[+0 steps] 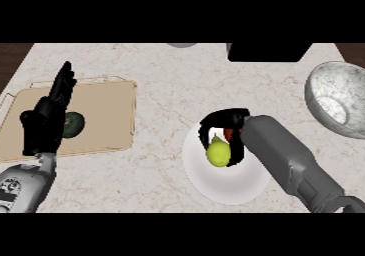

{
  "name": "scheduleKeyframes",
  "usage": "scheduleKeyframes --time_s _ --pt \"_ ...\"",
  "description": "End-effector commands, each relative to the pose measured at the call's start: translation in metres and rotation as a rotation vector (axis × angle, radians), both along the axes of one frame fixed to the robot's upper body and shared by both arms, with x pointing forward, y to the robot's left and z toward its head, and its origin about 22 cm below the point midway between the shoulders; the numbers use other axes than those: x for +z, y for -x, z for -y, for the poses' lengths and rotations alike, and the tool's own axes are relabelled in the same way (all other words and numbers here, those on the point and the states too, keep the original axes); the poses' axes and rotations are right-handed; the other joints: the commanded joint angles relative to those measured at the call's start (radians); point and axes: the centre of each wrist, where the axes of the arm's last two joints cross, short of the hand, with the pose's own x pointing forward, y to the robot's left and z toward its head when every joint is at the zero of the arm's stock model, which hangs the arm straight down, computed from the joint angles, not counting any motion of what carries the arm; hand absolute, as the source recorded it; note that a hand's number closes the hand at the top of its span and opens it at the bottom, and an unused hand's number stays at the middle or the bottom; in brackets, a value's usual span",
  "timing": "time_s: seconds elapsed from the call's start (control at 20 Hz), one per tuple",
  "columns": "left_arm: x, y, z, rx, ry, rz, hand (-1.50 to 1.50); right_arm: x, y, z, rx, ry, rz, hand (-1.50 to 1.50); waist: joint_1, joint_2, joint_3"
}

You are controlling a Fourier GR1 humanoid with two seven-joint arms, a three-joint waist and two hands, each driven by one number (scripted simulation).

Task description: Pick the pear from the plate and place it in the bowl

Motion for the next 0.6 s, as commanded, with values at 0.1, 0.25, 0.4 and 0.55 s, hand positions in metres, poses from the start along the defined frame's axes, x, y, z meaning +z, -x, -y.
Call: scheduleKeyframes --time_s 0.1,0.25,0.4,0.55 --pt "0.004 0.010 -0.011 0.008 -0.027 -0.012 0.00 -0.009 0.007 0.007 0.053 -0.114 -0.063 1.50 0.008 0.016 0.011" --pt "-0.007 0.006 -0.015 0.038 0.012 -0.026 0.00 0.004 0.003 -0.033 -0.349 -0.003 0.150 1.50 -0.032 -0.001 0.008" --pt "-0.014 0.009 -0.020 0.072 -0.010 -0.052 0.00 0.015 -0.006 -0.034 -0.641 0.047 0.311 1.50 -0.065 -0.022 0.005" --pt "-0.017 0.013 -0.020 0.057 0.001 -0.061 0.00 0.029 -0.001 -0.066 -0.852 -0.042 0.370 1.50 -0.055 -0.024 0.007"
